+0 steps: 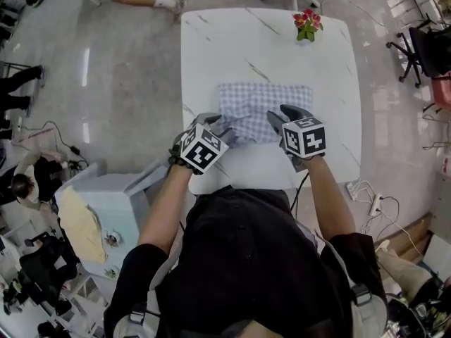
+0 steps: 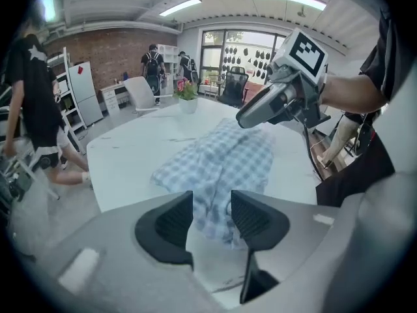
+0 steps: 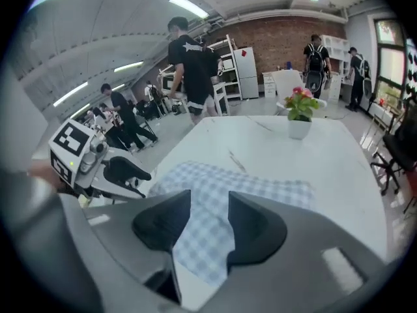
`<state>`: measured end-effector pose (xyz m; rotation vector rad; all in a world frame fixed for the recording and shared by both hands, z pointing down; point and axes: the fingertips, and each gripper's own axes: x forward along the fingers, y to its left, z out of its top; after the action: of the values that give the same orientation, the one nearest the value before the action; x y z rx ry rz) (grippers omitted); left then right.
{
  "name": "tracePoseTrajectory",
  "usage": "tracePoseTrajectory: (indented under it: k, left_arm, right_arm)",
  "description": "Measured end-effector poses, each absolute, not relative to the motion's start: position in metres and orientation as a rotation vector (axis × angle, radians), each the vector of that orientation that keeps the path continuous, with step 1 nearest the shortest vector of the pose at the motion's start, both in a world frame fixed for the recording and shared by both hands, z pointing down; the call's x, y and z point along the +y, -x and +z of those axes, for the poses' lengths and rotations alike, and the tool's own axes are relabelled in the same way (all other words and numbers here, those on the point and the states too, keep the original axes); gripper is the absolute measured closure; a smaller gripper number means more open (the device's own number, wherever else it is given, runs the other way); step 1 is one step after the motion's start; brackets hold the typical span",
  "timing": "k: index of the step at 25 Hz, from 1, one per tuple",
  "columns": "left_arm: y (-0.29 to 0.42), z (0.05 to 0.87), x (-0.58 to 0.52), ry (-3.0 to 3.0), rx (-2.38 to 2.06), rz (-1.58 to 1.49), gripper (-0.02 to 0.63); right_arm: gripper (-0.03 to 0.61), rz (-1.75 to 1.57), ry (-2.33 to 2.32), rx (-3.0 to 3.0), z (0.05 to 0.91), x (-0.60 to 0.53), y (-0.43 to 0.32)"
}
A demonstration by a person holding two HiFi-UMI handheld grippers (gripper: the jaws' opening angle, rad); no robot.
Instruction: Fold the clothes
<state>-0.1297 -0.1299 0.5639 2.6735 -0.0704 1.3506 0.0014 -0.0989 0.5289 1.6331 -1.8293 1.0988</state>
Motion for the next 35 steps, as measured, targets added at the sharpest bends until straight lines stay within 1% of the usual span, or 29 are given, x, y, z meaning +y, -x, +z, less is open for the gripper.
tracePoseTrajectory:
  k: [5, 10, 19, 27, 35]
  left_arm:
    - [0.098, 0.564, -0.127, -2.683, -0.113, 1.371, 0.422]
    - [0.076, 0.579, -0.125, -2.642, -0.154, 1.437, 0.422]
    - [0.077, 0.602, -0.11, -2.562, -0.195, 1.568, 0.42]
    - [0.098, 0.609, -0.101, -2.5, -0.26, 1.588, 0.417]
    - [0.103, 0.62, -0.093, -2.531, -0.266, 1.598, 0.331]
  right_arm:
    - [0.417, 1.063, -1.605, -1.782, 0.544, -0.072, -0.042]
    - [0.42, 1.038, -1.512, -1.795, 0.56, -0.057, -0.054]
    - [0.428, 1.019, -1.418, -1.839, 0.576, -0.045, -0.068]
    - [0.434, 0.968, -1.314, -1.846, 0.597, -0.036, -0.067]
    - [0.416, 0.876, -1.245, -1.853, 0.604, -0.032, -0.056]
